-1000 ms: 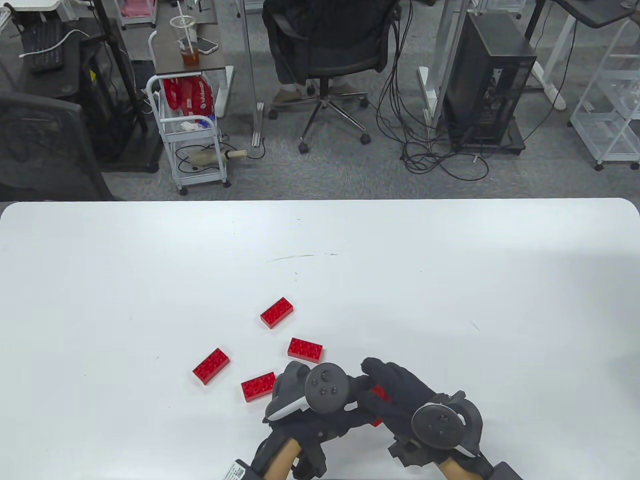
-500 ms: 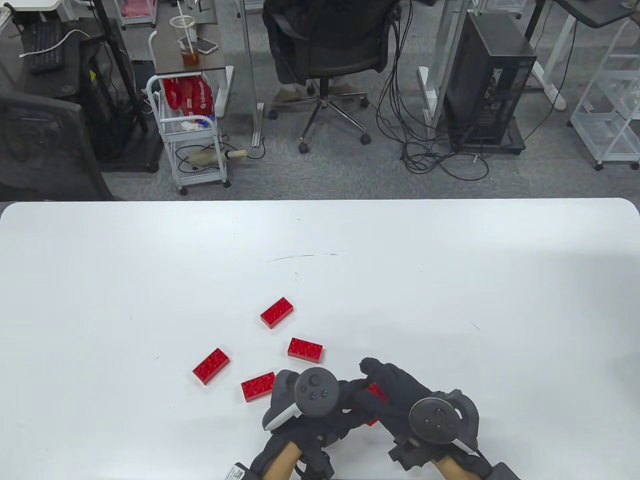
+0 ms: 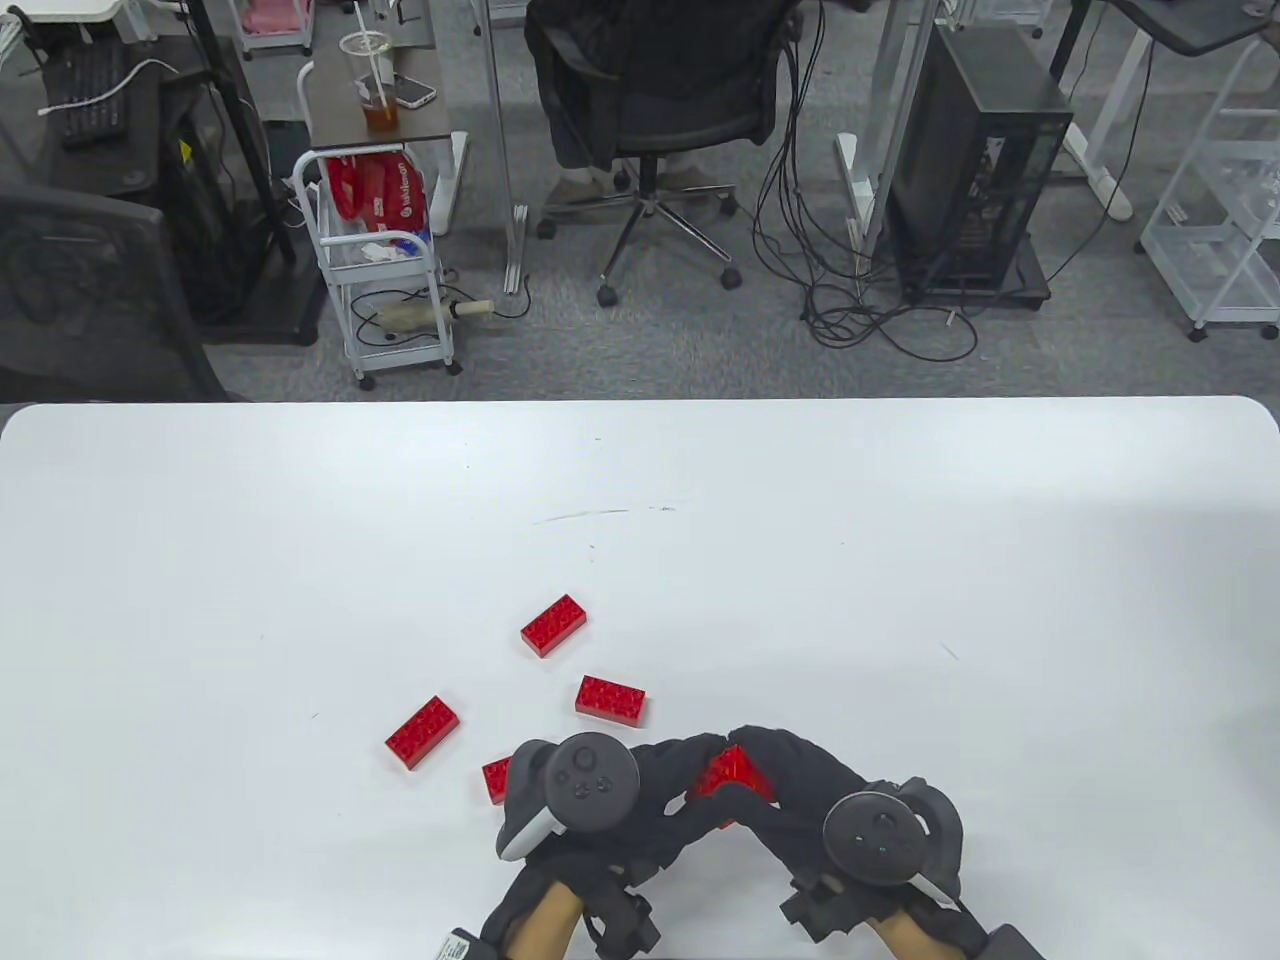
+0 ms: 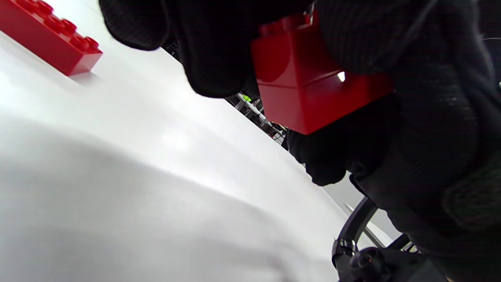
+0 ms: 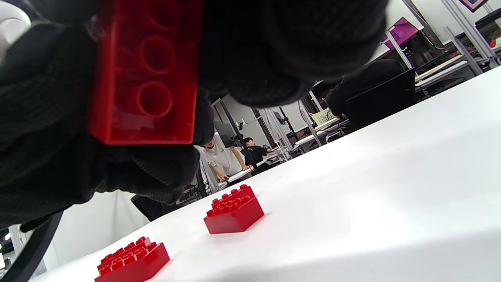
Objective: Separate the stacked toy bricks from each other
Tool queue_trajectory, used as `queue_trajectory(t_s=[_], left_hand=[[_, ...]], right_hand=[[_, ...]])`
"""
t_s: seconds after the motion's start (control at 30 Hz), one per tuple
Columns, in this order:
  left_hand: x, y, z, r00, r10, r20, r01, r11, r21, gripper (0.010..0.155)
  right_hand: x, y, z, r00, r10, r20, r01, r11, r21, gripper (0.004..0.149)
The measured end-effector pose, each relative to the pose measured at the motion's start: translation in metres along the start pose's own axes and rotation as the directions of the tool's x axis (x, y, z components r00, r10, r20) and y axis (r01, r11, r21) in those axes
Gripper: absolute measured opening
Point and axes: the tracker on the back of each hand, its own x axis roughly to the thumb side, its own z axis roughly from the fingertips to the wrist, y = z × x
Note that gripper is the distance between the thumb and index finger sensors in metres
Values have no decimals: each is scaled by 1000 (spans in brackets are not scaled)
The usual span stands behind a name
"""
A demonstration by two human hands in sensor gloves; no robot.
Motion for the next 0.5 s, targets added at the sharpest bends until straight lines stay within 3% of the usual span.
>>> queue_trajectory(t_s=[0.1, 0.3, 0.5], left_hand=[[5, -4, 0, 1000, -10, -11, 10, 1000, -5, 73], [23, -16, 2, 970, -231, -72, 236, 969, 72, 75], [30, -23, 4, 946, -303, -116, 317, 938, 139, 75]], right_hand=[[0, 0, 0, 1000, 11, -1, -11, 1000, -4, 72], [-1, -3, -1, 998, 57, 12, -56, 998, -21, 71], [-2, -5, -1, 995, 97, 19, -96, 994, -42, 71]])
